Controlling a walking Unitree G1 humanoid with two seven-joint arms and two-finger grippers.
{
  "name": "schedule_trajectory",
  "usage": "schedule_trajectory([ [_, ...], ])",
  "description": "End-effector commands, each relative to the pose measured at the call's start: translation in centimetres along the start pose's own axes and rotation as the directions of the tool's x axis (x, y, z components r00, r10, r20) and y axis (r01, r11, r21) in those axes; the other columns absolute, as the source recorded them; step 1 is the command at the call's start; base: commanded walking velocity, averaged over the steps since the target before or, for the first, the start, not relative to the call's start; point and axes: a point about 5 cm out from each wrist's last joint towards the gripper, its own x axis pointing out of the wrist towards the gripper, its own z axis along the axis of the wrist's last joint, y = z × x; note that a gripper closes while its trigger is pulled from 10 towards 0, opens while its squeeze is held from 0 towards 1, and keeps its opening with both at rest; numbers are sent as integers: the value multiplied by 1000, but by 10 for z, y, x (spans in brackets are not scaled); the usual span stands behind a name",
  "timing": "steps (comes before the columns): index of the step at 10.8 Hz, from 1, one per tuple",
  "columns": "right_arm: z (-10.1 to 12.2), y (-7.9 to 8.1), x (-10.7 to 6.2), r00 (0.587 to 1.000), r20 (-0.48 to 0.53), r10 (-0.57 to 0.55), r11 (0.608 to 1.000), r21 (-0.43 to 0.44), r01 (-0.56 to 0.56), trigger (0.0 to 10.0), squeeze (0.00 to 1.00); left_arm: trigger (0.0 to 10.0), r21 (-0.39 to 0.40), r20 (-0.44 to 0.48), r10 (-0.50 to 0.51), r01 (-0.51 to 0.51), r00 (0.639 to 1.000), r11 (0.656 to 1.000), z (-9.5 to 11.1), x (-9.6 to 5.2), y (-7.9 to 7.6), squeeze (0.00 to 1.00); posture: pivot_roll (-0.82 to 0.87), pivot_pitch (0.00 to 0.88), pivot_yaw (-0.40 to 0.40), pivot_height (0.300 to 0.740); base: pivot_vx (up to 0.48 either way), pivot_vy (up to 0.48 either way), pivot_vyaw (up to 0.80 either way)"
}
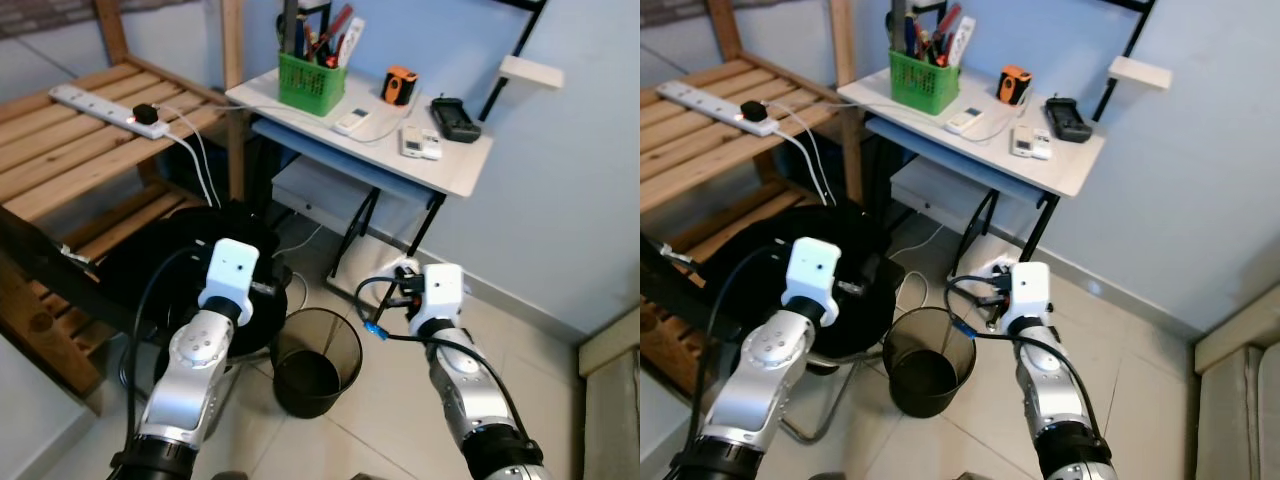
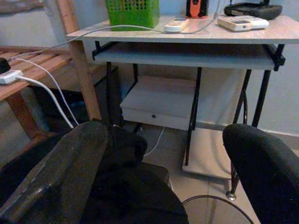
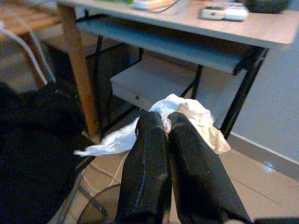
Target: Clean up the room
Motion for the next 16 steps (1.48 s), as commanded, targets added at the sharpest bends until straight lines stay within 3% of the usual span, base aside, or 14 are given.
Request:
schedule_trajectory([
  [1, 3, -9, -3, 998, 33, -61, 998, 34, 60, 10000, 0, 10000, 6, 15, -22, 22, 1000, 1000, 6, 6, -5, 0, 126, 0, -66, 726, 0, 0, 0],
  [3, 0, -12, -10, 992, 49, -118, 992, 48, 115, 10000, 0, 10000, 60, 33, -94, 92, 995, 994, 14, 13, -5, 0, 100, 0, 3, 726, 0, 0, 0],
  [5, 1, -10, -12, 989, 62, -133, 990, 53, 129, 10000, 0, 10000, 69, 52, -97, 93, 994, 993, 19, 18, -3, 0, 82, 0, 31, 726, 0, 0, 0],
  [13, 2, 0, -6, 997, 43, -61, 998, 23, 60, 10000, 0, 10000, 24, 80, -59, 57, 995, 998, 19, 16, -10, 0, 100, 0, -14, 726, 358, -186, 0],
  [14, -12, 8, -4, 996, -77, 47, 997, -54, -51, 10000, 0, 10000, -4, 54, -61, 62, 997, 998, 15, 14, -12, 0, 116, 0, -25, 726, 0, 0, 0],
  [16, -22, 2, -3, 983, -165, 78, 991, -91, -94, 10000, 0, 10000, -12, 24, -110, 110, 994, 994, 10, 13, -21, 0, 131, 0, -40, 726, 0, 0, 0],
])
